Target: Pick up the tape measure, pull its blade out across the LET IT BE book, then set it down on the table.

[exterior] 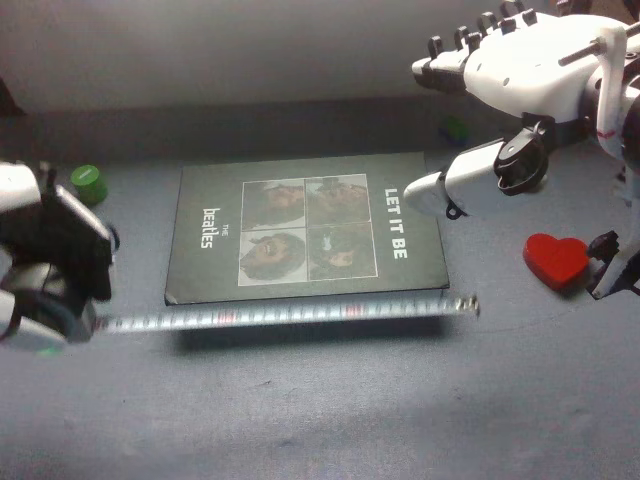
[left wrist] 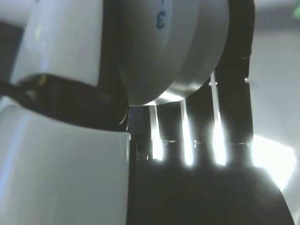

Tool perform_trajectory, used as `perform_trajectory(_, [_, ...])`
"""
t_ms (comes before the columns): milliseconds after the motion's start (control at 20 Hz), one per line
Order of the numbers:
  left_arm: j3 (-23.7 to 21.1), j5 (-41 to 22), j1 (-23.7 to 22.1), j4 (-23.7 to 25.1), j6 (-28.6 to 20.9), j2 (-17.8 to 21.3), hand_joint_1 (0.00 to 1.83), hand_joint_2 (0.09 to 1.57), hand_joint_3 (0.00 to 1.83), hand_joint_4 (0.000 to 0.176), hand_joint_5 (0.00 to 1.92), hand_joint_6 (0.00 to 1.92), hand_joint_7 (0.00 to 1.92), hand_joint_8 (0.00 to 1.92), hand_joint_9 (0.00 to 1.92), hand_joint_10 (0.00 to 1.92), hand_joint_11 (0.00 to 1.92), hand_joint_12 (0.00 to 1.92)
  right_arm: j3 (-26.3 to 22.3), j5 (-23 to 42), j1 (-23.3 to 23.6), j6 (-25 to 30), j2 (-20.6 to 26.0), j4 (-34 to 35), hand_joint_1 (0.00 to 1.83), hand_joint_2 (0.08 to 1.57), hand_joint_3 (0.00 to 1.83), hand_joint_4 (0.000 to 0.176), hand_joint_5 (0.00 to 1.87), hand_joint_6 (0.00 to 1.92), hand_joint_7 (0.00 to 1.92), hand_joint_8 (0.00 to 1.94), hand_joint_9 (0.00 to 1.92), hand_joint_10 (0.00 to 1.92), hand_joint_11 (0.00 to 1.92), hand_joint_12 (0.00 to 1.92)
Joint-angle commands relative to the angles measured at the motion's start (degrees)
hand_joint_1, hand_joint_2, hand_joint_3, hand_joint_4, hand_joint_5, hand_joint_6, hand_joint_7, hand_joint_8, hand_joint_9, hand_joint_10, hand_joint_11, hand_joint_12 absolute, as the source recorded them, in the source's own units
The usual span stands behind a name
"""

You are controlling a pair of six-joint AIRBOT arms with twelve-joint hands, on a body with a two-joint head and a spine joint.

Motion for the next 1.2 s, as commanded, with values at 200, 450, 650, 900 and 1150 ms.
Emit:
perform_trajectory(200, [0.32, -13.88, 6.24, -16.65, 9.17, -3.91, 1.39, 1.06, 0.00, 0.000, 0.98, 0.76, 1.20, 0.62, 1.03, 1.09, 1.08, 0.93, -0.30, -0.48, 0.48, 0.31, 0.40, -4.26, 0.43, 1.04, 0.00, 0.000, 0.17, 0.00, 0.21, 0.01, 0.17, 0.01, 0.00, 0.48])
perform_trajectory(450, [1.69, -17.48, 11.35, -17.66, 9.23, -7.39, 1.39, 1.06, 0.00, 0.000, 0.97, 0.75, 1.17, 0.66, 1.06, 1.06, 1.08, 0.92, -0.40, -0.40, 0.39, 0.31, 0.40, -4.28, 0.44, 1.05, 0.00, 0.000, 0.18, 0.00, 0.22, 0.00, 0.18, 0.01, 0.00, 0.50])
perform_trajectory(650, [2.69, -20.82, 15.52, -19.42, 10.03, -9.34, 1.12, 1.10, 0.00, 0.000, 0.81, 0.44, 0.91, 0.20, 0.84, 0.26, 0.68, 0.84, -0.50, -0.28, 0.32, 0.31, 0.40, -4.31, 0.44, 1.05, 0.00, 0.000, 0.19, 0.01, 0.21, 0.00, 0.17, 0.00, 0.00, 0.50])
perform_trajectory(900, [2.73, -21.52, 15.52, -20.67, 10.96, -9.67, 0.85, 1.05, 0.00, 0.000, 0.81, 0.01, 0.85, 0.00, 0.80, 0.01, 0.51, 0.70, -0.53, -0.23, 0.31, 0.31, 0.40, -4.33, 0.43, 1.05, 0.00, 0.000, 0.18, 0.00, 0.23, 0.00, 0.19, 0.01, 0.00, 0.57])
perform_trajectory(1150, [3.05, -20.40, 15.07, -21.29, 11.51, -8.60, 0.59, 0.99, 0.00, 0.000, 0.53, 0.00, 0.50, 0.00, 0.46, 0.00, 0.25, 0.71, -0.60, -0.01, 0.29, 0.31, 0.44, -4.33, 0.44, 1.04, 0.00, 0.000, 0.20, 0.00, 0.24, 0.00, 0.19, 0.00, 0.00, 0.53])
